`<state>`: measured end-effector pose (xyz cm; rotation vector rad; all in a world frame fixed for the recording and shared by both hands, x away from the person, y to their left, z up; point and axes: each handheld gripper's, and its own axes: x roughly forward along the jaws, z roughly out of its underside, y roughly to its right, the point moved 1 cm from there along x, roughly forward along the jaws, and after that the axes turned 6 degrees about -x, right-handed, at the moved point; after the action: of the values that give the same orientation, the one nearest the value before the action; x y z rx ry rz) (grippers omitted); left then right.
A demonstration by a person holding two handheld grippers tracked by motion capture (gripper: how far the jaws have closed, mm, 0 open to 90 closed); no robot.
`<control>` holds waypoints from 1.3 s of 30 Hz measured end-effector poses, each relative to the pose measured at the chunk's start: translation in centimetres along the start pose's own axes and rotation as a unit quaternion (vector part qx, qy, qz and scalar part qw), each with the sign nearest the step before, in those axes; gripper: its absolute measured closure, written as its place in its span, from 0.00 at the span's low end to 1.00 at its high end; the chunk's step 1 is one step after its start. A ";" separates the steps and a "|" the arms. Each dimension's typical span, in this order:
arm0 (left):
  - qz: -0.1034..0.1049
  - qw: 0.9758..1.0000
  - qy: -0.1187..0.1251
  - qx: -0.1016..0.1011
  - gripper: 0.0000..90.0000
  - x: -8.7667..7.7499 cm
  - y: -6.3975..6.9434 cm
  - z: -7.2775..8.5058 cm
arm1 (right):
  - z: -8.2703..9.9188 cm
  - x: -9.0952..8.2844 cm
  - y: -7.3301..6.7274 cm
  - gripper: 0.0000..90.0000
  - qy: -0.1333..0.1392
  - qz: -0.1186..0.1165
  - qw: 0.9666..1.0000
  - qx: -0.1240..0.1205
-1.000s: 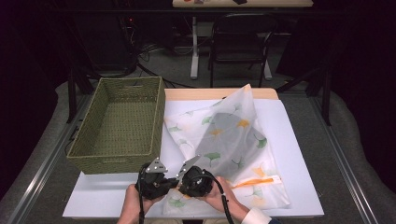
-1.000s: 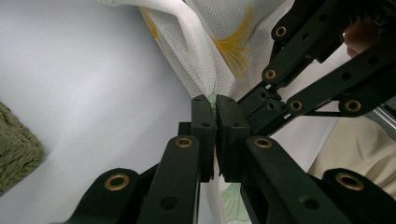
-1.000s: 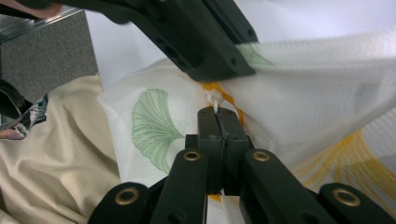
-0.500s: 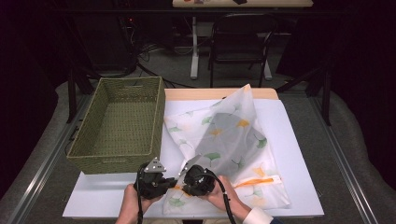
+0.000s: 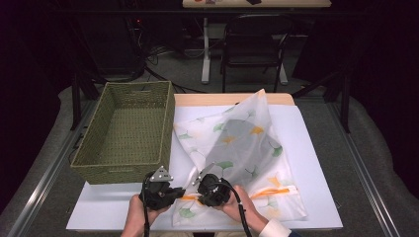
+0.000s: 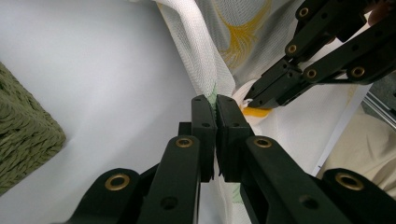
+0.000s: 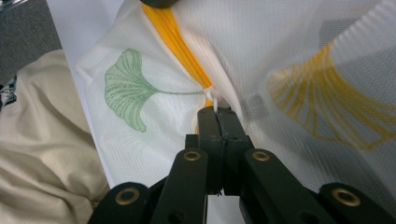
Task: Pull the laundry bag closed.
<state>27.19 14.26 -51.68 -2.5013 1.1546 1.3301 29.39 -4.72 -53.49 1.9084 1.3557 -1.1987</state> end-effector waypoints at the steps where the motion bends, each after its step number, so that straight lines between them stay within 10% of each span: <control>1: 0.000 1.000 -0.003 0.002 0.97 0.0 -0.1 0.0 | 0.1 0.0 0.1 1.00 0.000 -0.002 1.000 0.001; 39: -0.011 1.000 -0.024 -0.003 0.97 0.3 -1.5 0.4 | 3.9 -2.3 2.3 1.00 -0.049 0.044 0.997 0.033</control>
<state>27.95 15.31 -52.51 -2.4648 1.1105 1.3824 29.86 -9.76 -53.60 1.9065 1.1831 -1.2898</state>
